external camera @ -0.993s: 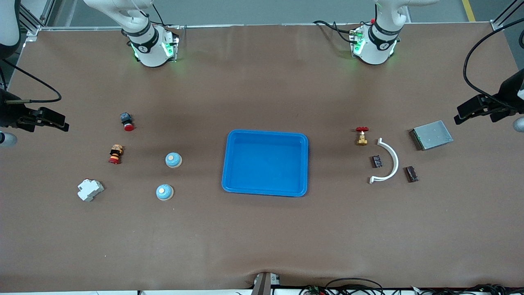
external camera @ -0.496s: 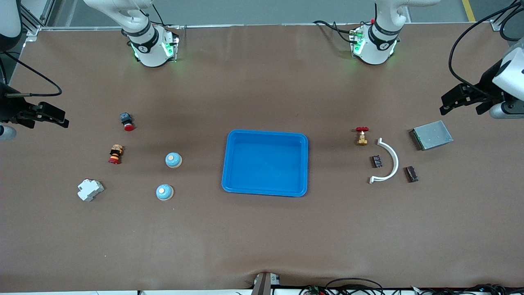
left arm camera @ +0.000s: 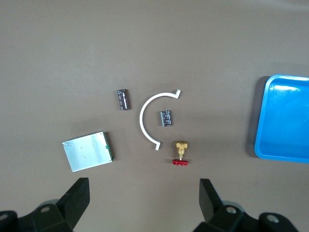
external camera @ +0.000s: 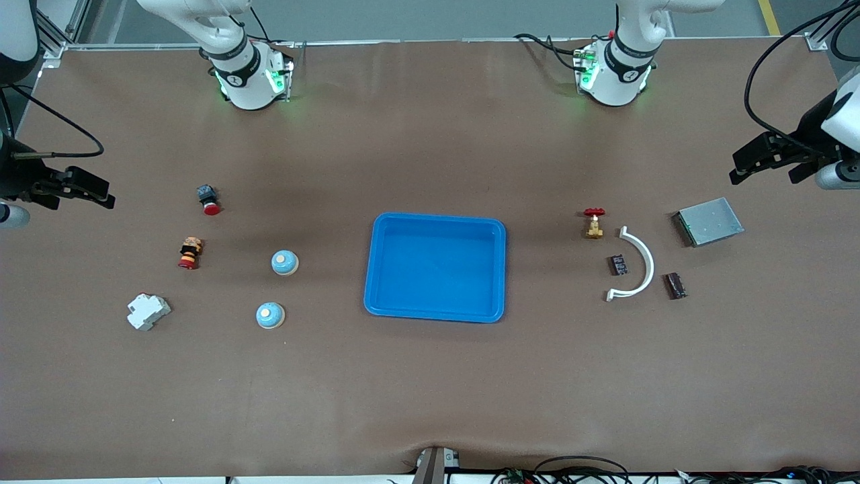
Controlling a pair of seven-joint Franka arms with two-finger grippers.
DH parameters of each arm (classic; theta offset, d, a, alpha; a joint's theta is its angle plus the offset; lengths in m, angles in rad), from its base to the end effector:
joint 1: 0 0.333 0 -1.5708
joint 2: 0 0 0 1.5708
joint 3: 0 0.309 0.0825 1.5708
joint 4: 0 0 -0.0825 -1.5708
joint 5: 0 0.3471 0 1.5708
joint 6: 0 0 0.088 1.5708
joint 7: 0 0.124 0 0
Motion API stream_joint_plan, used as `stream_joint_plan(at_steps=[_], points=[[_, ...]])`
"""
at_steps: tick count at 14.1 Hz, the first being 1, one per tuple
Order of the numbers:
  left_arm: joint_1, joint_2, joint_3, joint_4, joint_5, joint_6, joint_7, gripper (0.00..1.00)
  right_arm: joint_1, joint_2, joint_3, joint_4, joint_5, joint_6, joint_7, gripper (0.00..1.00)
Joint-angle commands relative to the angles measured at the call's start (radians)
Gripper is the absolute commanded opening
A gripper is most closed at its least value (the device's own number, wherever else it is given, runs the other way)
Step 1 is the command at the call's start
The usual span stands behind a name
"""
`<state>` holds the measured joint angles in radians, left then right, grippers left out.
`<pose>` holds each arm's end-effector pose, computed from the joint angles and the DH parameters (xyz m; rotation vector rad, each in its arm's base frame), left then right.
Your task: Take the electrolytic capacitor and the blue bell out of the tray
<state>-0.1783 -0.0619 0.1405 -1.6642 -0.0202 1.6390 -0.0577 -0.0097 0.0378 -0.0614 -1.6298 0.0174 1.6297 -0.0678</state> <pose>0.5050 -0.0193 0.5971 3.1104 0.0324 0.0539 0.5296 -0.0351 0.5600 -3.1234 0.0073 0.0573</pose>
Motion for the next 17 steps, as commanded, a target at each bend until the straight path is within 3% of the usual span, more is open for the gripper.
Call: stream_joint_plan(at_steps=[1, 3, 17], points=[[0.029, -0.022, -0.027, -0.015, 0.022, -0.007, 0.013, 1.0, -0.006, -0.03, 0.006, -0.028, -0.004, 0.013, 0.003, 1.0], [0.071, -0.024, -0.073, -0.015, 0.02, -0.007, 0.013, 1.0, -0.006, -0.03, 0.008, -0.027, 0.002, 0.016, 0.003, 1.0], [0.062, -0.007, -0.075, 0.006, 0.008, -0.007, 0.006, 1.0, -0.019, -0.039, 0.005, -0.021, 0.033, 0.027, 0.0, 1.0]])
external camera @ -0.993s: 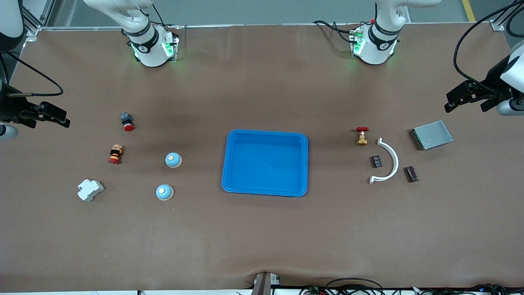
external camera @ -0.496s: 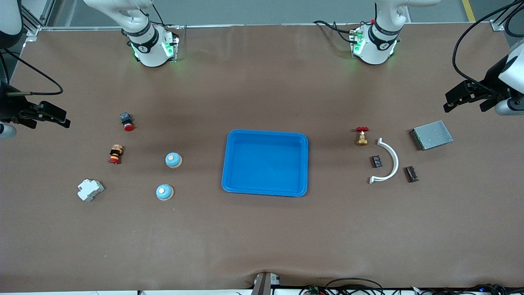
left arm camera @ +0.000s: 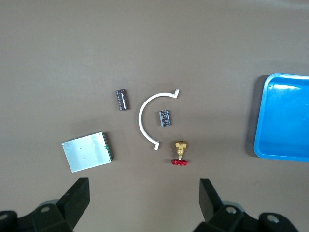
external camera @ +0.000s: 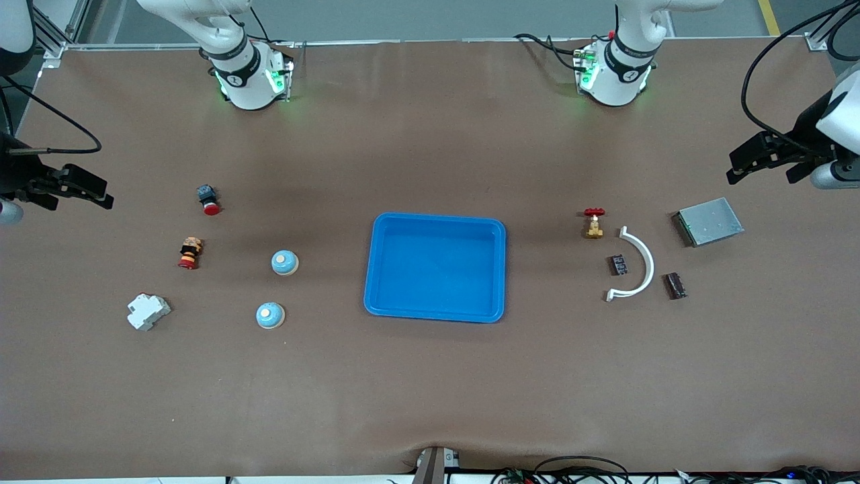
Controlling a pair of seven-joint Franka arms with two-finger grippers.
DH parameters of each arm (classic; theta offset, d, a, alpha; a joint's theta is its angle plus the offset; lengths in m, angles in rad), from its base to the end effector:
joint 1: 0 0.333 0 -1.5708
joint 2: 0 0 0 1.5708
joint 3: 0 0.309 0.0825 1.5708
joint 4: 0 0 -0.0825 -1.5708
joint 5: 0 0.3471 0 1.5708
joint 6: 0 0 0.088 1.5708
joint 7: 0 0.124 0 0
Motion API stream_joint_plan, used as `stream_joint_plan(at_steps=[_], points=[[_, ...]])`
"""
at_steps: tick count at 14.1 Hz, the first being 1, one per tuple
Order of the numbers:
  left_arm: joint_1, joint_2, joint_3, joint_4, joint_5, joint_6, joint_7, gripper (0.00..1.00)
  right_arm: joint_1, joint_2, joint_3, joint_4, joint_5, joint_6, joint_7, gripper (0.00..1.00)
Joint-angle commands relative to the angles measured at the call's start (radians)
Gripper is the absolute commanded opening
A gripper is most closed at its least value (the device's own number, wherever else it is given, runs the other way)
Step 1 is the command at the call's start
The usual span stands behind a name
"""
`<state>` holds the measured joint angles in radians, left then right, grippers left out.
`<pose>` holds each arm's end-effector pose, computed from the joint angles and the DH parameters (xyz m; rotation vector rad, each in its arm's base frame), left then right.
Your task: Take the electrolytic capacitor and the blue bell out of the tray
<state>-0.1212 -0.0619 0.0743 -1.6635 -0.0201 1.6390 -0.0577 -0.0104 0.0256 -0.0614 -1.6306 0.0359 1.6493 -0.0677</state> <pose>0.5047 -0.0249 0.5976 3.1145 0.0183 0.0559 0.5294 -0.0335 0.5679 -3.1070 0.0109 0.0069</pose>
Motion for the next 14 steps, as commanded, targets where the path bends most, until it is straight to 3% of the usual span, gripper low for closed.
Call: stream_joint_plan(at_steps=[1, 14], points=[[0.006, -0.007, -0.008, 0.005, 0.008, -0.007, 0.007, 1.0, -0.019, -0.027, 0.005, -0.021, 0.015, 0.007, 0.0, 1.0], [0.003, 0.017, -0.008, 0.044, 0.014, -0.008, 0.003, 1.0, -0.019, -0.024, 0.006, -0.023, 0.015, 0.009, 0.0, 1.0]])
